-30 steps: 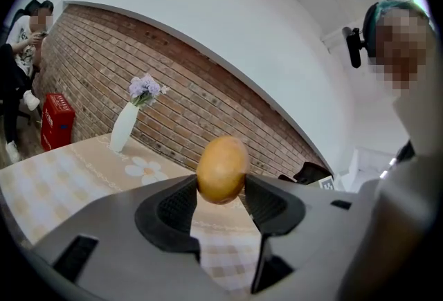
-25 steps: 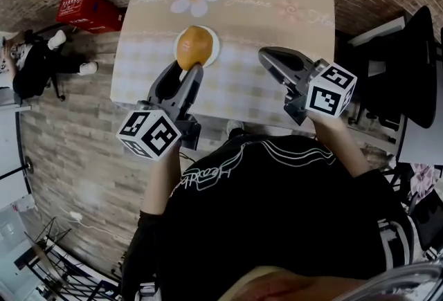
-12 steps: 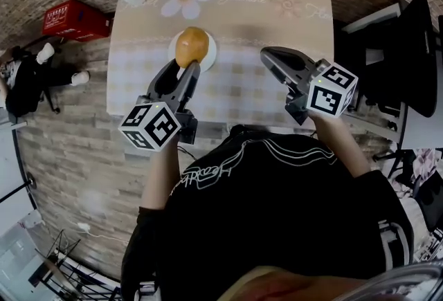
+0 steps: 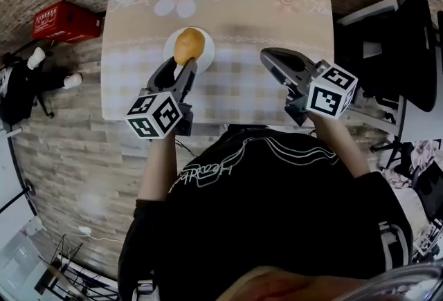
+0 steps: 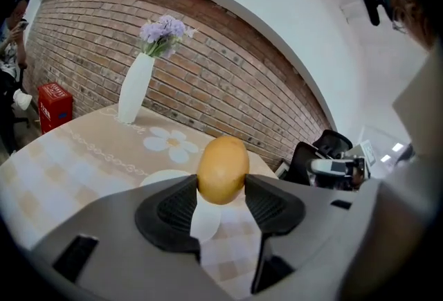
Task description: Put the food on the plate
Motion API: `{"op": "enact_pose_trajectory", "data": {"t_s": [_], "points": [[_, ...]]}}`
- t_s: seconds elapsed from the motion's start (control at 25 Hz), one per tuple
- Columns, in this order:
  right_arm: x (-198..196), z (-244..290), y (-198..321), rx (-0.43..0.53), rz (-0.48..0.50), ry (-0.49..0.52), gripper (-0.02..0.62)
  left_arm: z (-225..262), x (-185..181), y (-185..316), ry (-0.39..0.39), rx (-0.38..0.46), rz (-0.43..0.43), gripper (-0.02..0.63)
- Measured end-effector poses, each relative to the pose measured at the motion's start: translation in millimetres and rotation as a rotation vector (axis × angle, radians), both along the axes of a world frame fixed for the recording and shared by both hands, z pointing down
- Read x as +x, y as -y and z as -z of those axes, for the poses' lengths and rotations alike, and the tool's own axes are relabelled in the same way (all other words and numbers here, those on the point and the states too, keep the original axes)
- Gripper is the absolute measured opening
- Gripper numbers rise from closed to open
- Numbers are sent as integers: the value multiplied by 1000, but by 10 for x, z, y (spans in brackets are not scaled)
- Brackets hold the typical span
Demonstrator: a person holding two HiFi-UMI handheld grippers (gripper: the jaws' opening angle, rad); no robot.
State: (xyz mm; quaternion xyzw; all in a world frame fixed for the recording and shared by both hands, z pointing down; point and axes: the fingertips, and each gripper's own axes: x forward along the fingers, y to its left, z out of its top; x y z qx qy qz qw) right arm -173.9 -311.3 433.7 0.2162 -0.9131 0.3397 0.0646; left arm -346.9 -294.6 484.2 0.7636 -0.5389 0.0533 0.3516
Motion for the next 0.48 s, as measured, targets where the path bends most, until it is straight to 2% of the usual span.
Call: {"op": "enact_pose_trajectory", "data": {"t_s": [0.48], "points": [[-28,-140,-8,-25,-28,-15,-3,-578,-118,53,38,-105,-16,213]]}}
